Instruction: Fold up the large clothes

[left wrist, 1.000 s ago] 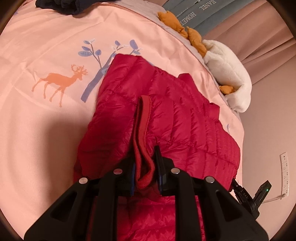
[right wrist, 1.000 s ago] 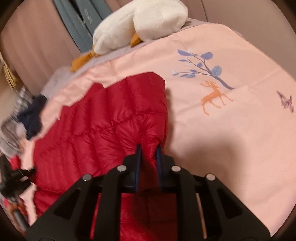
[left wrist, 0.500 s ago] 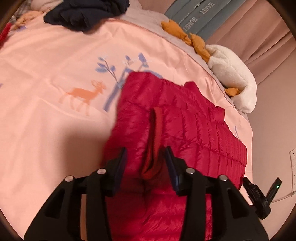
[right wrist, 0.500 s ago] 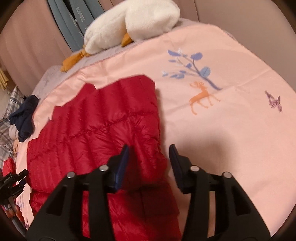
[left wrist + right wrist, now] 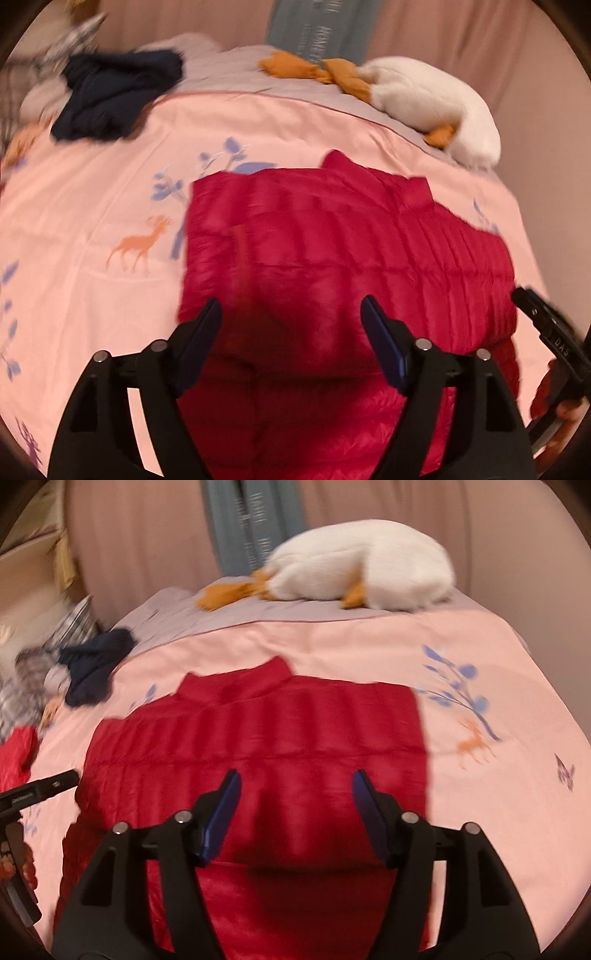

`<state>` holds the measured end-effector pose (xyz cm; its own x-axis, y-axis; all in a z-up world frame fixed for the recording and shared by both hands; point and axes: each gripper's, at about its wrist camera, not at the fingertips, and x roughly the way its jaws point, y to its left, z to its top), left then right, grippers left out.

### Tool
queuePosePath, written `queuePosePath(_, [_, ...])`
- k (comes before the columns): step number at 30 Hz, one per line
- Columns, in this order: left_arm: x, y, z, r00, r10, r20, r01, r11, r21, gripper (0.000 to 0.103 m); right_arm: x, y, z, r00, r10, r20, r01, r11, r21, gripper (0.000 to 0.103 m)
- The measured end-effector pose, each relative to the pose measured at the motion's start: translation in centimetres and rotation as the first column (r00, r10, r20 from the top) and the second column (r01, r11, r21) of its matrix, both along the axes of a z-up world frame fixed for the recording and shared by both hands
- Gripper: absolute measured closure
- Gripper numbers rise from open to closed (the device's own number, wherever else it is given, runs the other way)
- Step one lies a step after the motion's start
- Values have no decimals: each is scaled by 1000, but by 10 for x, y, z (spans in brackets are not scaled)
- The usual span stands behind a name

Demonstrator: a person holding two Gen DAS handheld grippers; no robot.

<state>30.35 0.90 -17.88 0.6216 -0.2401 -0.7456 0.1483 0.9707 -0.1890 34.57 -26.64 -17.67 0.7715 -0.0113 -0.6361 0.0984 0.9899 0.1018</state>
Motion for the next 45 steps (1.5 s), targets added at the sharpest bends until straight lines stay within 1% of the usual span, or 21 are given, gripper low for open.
queuePosePath(1, [0,-8,-2,1000,-10,9,10,999,30,25,3,8,-2,1000,14,-5,-14,1000,-24,38])
queuePosePath(2, [1,-11,-3,1000,-16,11,15,999,45,25,6,17,-5,999,30,-14,-30,998,-58,38])
queuePosePath(4, [4,-20,-11,1000,-31,-3,31,997,67,25,13,30,-14,998,53,-38,-57,992,-115,38])
queuePosePath(5, [6,-22,-16,999,-32,-13,33,996,81,25,15,34,-18,997,57,-51,-63,990,-128,38])
queuePosePath(6, [7,-22,-20,999,-34,-21,36,995,89,25,20,40,-31,993,61,-98,-75,987,-144,38])
queuePosePath(7, [8,-24,-25,999,-37,-29,39,995,96,25,23,41,-39,991,58,-124,-76,986,-148,37])
queuePosePath(10, [9,-27,-37,998,-50,-37,55,991,119,25,25,40,-52,988,51,-143,-71,988,-137,36])
queuePosePath(12, [9,-29,-42,997,-59,-43,64,989,132,24,26,36,-57,988,47,-150,-64,992,-113,35])
queuePosePath(16, [14,-28,-46,997,-52,-65,60,991,118,21,29,33,-61,986,40,-163,-54,995,-81,34])
queuePosePath(21, [14,-30,-44,997,-43,-67,51,990,129,21,31,32,-59,984,32,-174,-44,997,-63,34])
queuePosePath(27, [1,-27,-34,997,-53,-47,59,988,143,21,21,30,-45,988,36,-147,-42,999,-32,34])
queuePosePath(32, [-2,-25,-36,998,-51,-47,58,985,164,21,15,27,-42,990,33,-140,-38,999,-34,34])
queuePosePath(36, [0,-21,-42,997,-39,-65,48,987,151,18,19,27,-51,987,22,-158,-29,999,-44,32])
queuePosePath(40, [2,-19,-46,997,-33,-74,43,990,132,17,24,30,-54,986,21,-167,-31,998,-55,31])
queuePosePath(45, [2,-20,-46,997,-31,-74,41,991,131,17,25,29,-54,985,24,-169,-32,998,-48,30])
